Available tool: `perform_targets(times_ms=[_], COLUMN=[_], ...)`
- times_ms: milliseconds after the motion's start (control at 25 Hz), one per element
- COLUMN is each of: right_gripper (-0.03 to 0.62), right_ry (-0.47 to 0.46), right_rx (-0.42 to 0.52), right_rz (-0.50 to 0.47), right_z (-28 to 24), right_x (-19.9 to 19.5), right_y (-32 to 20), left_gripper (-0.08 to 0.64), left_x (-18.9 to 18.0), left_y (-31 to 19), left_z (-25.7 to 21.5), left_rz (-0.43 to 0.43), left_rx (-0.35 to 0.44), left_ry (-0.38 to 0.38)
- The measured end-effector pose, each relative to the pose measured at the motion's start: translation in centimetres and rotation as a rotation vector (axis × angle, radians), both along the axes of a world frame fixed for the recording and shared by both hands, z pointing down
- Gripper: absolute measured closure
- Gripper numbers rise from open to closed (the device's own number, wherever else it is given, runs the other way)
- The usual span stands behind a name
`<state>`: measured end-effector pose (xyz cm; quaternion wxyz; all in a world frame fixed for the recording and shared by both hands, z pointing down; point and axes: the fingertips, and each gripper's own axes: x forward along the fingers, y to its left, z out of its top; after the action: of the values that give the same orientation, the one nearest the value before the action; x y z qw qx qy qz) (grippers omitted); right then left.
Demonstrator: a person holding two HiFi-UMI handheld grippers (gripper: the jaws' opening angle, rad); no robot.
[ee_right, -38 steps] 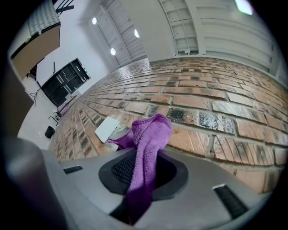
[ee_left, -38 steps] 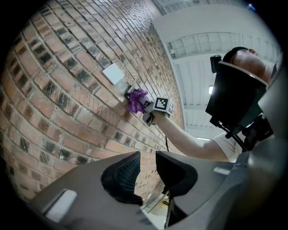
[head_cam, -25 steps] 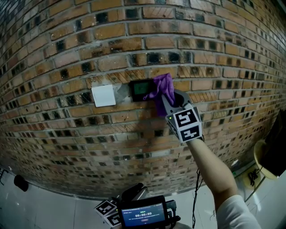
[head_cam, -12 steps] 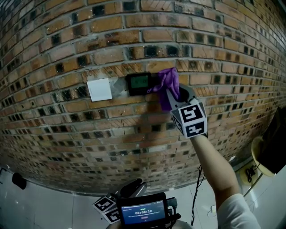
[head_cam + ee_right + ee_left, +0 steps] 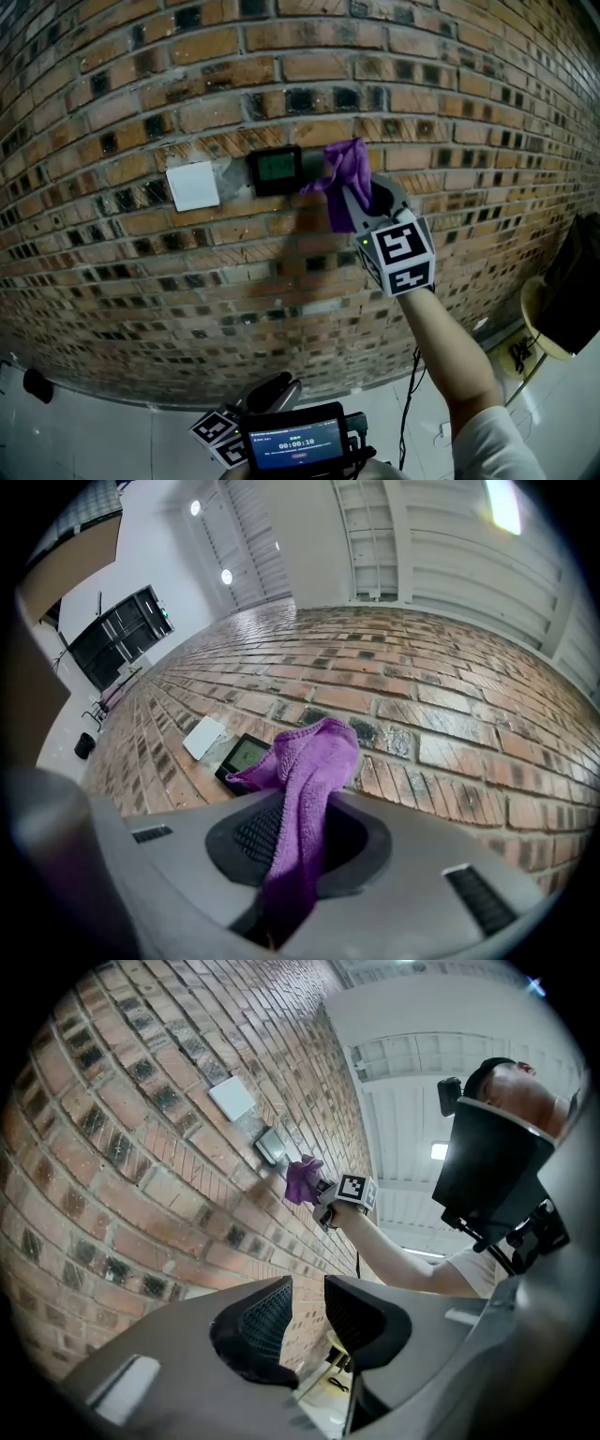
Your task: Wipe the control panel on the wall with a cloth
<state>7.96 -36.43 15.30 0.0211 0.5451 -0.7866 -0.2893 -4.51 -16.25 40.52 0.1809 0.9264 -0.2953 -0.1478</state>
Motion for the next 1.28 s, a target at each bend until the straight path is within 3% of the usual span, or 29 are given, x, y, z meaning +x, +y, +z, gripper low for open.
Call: perform_targets(times_ms=[680, 1280], right_gripper=[0.514, 0.514], right_ry=[-0.005, -0.024], right_rx=[-0.048, -0.133], right_rz=[-0.016, -0.029], right_z=[3.3, 8.3], right_x=[0.7, 1.6], right_y=[4.3, 6.3], left_gripper=[0.449, 0.449], left_x=[2.2, 1.1], left_y=[-0.5, -1.1], left_z=[0.2, 0.3], left_rz=[0.073, 0.038], left_rx=[-0.01, -0.013], left_ry=[-0.002, 0.0])
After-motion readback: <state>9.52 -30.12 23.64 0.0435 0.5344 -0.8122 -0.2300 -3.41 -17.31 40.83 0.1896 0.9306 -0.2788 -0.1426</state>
